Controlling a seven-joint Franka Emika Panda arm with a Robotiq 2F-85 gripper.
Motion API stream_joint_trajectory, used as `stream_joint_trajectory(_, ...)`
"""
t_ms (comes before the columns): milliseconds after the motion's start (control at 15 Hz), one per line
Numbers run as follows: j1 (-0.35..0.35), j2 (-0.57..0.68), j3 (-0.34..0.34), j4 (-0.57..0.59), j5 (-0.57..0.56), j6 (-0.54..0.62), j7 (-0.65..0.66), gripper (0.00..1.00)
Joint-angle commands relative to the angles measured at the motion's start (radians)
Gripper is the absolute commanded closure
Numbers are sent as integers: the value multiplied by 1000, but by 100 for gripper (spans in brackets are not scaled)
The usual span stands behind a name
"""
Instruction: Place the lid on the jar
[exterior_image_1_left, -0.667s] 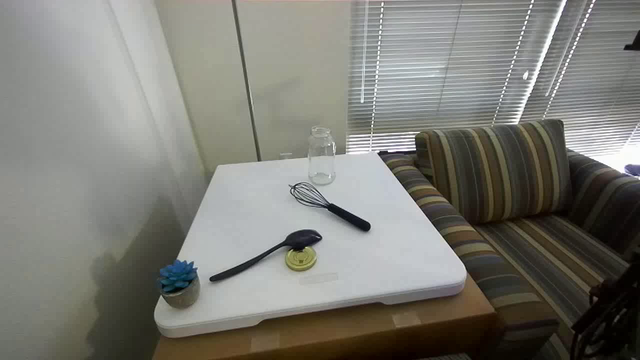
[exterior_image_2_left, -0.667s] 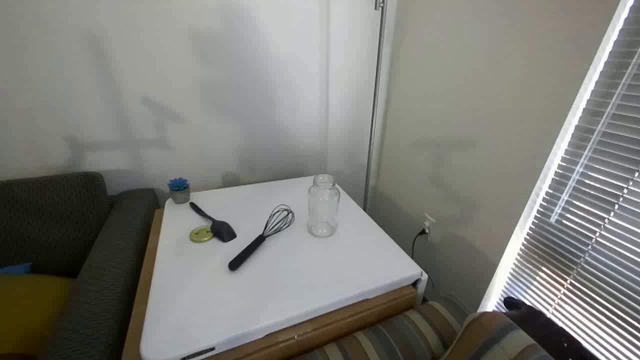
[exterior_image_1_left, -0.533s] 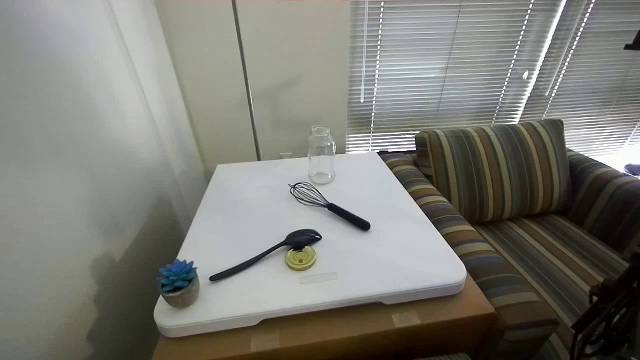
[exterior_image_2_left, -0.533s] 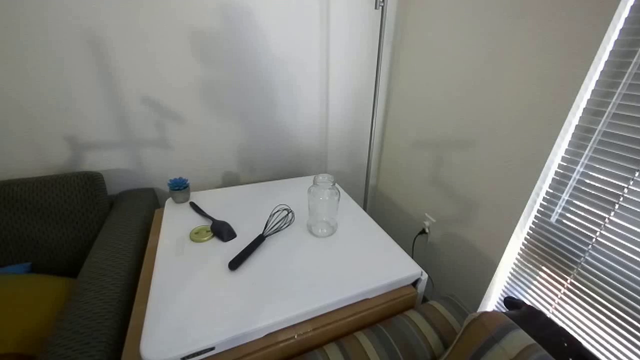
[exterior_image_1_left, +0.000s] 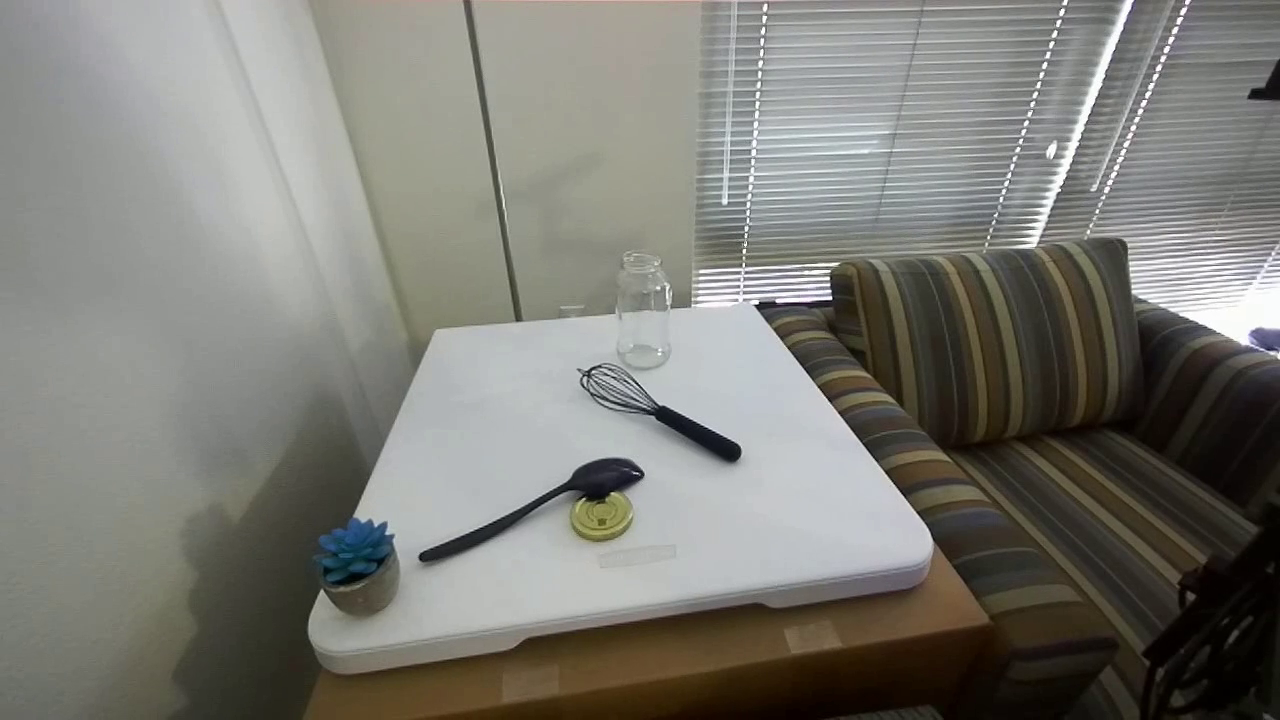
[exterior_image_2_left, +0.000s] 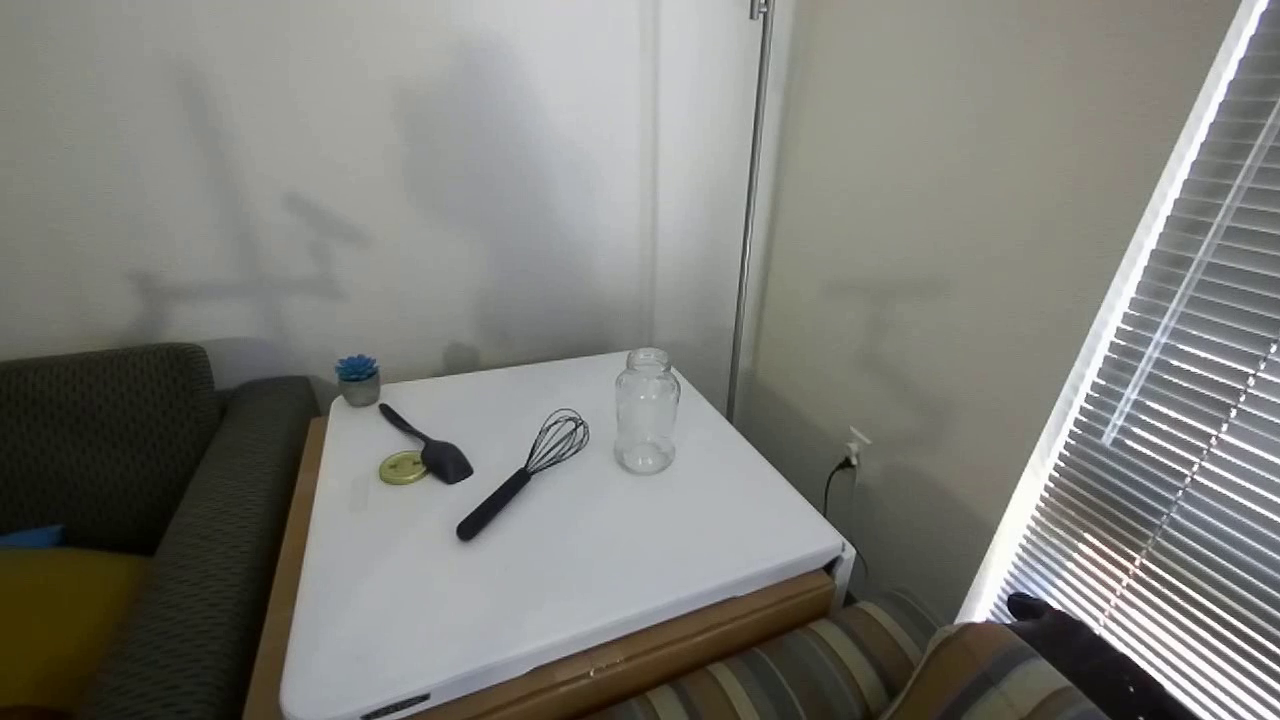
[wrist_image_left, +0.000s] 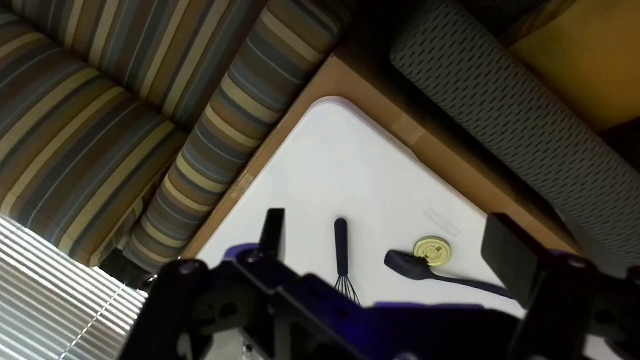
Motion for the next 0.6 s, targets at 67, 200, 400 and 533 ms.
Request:
stream_joint_trajectory(67, 11, 131, -24, -85, 73, 183, 45, 0)
stream_joint_trajectory(200, 13, 184, -19, -117, 97, 262, 65, 0)
stream_joint_trajectory(400, 18, 301, -9, -109, 134, 362, 113, 0)
stream_joint_trajectory(533, 25, 372, -10, -110, 147, 422, 133, 0)
